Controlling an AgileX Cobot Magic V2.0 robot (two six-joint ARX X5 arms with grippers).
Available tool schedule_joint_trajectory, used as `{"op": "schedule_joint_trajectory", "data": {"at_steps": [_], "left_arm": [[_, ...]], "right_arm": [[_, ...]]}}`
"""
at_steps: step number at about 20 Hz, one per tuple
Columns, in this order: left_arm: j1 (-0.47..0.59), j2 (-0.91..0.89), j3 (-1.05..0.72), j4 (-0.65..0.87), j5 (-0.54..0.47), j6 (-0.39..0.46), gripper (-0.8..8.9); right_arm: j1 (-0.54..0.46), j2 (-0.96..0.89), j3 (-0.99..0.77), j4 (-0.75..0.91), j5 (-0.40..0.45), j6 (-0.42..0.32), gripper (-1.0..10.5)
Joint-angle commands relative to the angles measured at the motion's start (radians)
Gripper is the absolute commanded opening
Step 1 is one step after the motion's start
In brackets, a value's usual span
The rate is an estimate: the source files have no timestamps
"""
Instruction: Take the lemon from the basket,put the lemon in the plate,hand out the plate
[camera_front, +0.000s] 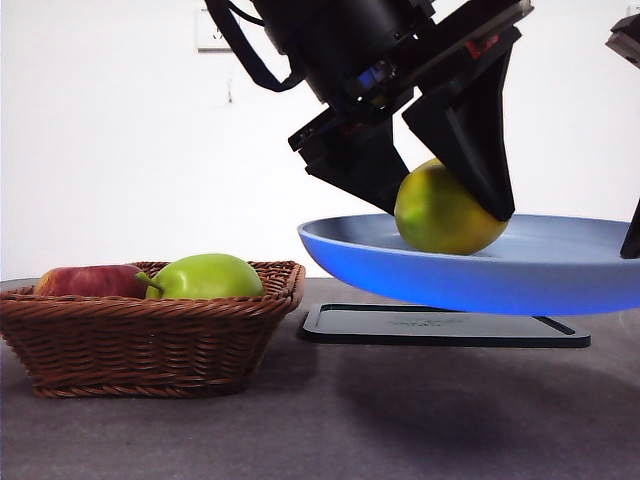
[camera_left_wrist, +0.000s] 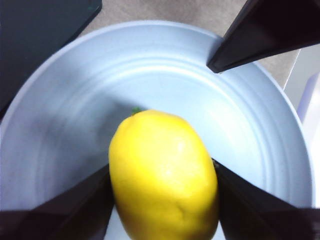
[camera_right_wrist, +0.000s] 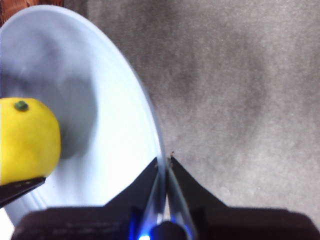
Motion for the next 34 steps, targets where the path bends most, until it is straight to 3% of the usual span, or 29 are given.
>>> {"op": "schedule_joint_trajectory", "data": {"at_steps": [1,9,15,24,34], "left_arm": [[-0.016,0.017,0.015,0.009,0.0,0.015,3.54],[-0.011,-0.005,0.015,-0.013,0.0,-0.053,3.67],[0.001,-0.161,0.015,-0.103,0.0,-0.053,3.65],[0.01,-0.437,0.015,-0.216,-0.002,-0.053,3.63],[0.01,-0.474,0.015,-0.25,-0.043,-0.053,3.63]], "right_arm": [[0.003,0.009,0.013,0.008,-0.01,-0.008,0.0],[0.002,0.009,0.013,0.005,-0.005,0.021,0.0],[-0.024,0.091,0.026,0.047,-0.002,0.061,0.0],[-0.08,0.467,0.307,0.198,0.0,0.063,0.0],[-0.118,0.892,0.661,0.277,0.003,0.072,0.0]]}}
